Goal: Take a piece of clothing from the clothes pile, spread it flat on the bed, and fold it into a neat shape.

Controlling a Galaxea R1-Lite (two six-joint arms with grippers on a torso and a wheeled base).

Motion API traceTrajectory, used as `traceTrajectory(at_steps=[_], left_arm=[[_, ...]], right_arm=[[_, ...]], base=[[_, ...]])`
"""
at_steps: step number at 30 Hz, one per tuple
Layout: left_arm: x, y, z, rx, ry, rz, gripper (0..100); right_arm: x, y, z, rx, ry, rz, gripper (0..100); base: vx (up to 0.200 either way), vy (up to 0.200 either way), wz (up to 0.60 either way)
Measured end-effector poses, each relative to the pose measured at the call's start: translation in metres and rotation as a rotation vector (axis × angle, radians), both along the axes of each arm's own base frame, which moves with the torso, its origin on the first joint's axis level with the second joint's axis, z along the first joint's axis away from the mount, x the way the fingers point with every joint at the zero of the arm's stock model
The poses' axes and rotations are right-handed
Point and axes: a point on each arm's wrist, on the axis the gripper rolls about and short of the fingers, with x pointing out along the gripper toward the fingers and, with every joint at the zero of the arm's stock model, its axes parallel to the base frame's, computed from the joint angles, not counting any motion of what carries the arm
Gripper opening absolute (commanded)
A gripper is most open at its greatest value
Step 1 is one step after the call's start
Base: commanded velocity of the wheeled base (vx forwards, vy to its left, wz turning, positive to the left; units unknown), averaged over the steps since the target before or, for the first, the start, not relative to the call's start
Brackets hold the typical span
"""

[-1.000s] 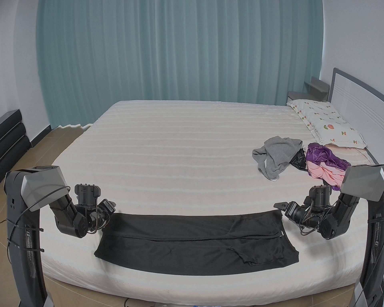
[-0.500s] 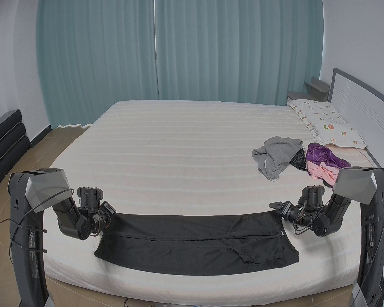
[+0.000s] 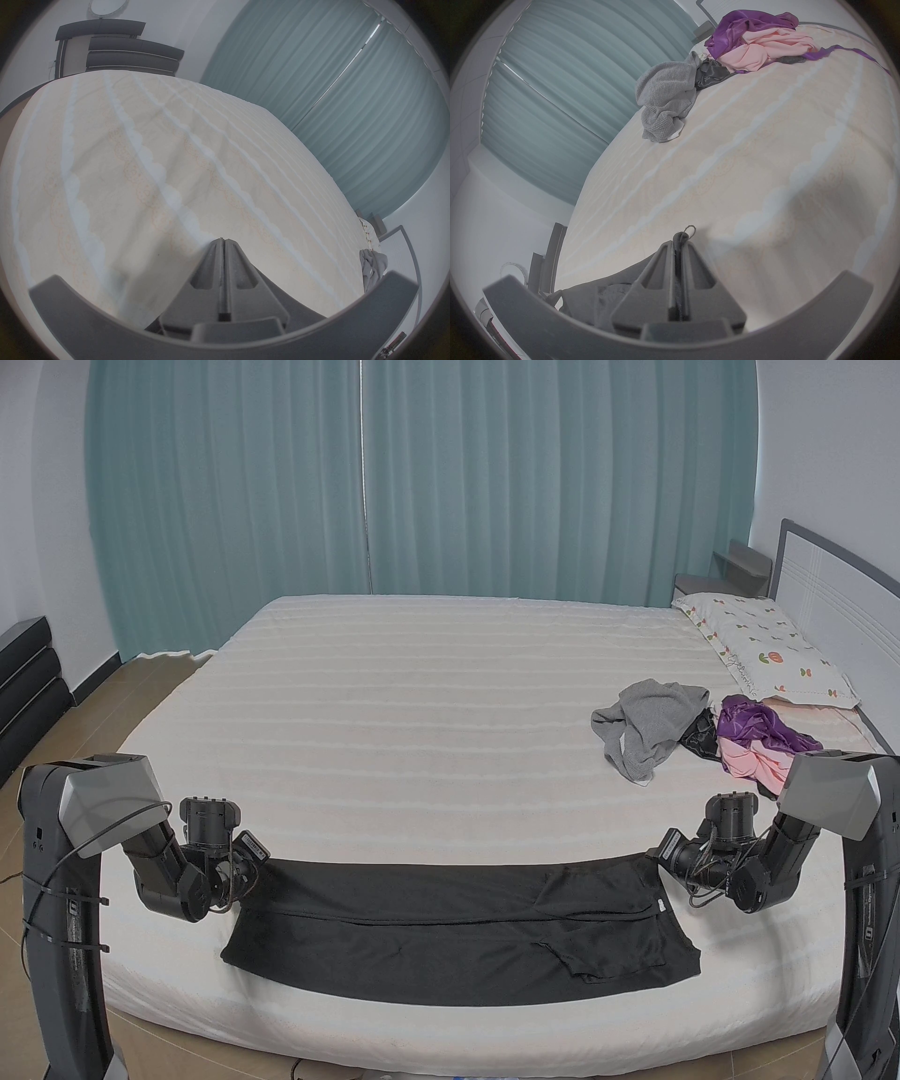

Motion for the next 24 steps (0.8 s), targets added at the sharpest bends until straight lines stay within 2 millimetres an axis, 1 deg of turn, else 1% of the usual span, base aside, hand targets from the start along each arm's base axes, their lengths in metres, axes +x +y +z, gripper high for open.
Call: traceTrajectory(at_steps=[12,13,14,20,24], left_arm=[[0.0,0.0,0.0,-0.002,0.0,0.001,0],[0.0,0.0,0.0,-0.002,-0.001,0.0,0],[0.0,0.0,0.0,-0.003,-0.001,0.001,100],[-0.001,0.0,0.001,-0.004,0.001,0.001,100],[-0.001,0.001,0.001,-0.013,-0.001,0.008,100]], right_arm=[[-0.002,-0.004,0.0,-0.014,0.005,-0.027,0],[-0.003,-0.004,0.0,-0.015,0.007,-0.028,100],[-0.003,-0.004,0.0,-0.015,0.007,-0.028,100],[-0.004,-0.003,0.003,-0.013,-0.002,-0.026,100],[-0.006,-0.003,0.017,-0.001,-0.038,-0.019,100]], base=[[0.0,0.0,0.0],[0.0,0.0,0.0],[0.0,0.0,0.0],[0.0,0.0,0.0],[0.0,0.0,0.0]])
